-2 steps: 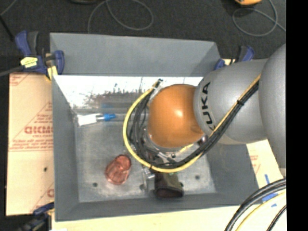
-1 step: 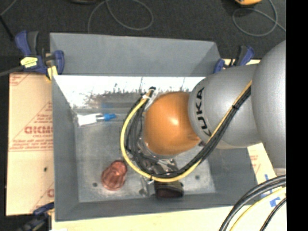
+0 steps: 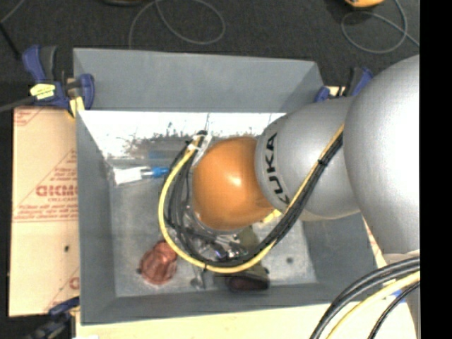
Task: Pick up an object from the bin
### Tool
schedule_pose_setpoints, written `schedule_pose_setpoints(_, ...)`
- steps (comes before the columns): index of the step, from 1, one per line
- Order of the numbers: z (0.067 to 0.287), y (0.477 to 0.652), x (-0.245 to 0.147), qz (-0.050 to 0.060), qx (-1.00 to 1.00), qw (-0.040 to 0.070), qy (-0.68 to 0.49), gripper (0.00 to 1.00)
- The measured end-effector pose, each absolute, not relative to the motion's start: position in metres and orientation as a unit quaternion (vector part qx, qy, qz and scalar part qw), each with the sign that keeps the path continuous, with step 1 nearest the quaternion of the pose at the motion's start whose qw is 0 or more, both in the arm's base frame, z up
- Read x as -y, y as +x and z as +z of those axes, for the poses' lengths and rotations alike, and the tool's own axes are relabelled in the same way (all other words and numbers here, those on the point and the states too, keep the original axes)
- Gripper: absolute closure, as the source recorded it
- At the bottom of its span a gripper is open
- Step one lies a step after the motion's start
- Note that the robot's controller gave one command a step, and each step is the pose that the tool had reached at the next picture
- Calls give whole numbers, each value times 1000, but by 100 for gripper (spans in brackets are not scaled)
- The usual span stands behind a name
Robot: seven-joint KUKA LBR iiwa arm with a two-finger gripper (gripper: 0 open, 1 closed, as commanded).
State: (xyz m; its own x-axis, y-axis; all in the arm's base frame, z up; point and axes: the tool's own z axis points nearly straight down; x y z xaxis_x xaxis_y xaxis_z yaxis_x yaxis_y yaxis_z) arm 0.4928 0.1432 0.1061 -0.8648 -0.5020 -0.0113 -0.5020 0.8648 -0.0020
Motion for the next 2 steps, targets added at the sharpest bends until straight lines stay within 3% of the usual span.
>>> schedule_pose_setpoints(1, 102, 495, -161, 2, -992, 6, -125, 0)
schedule_pose_setpoints(2, 130, 528, -213, 0, -925, 8, -379, 100)
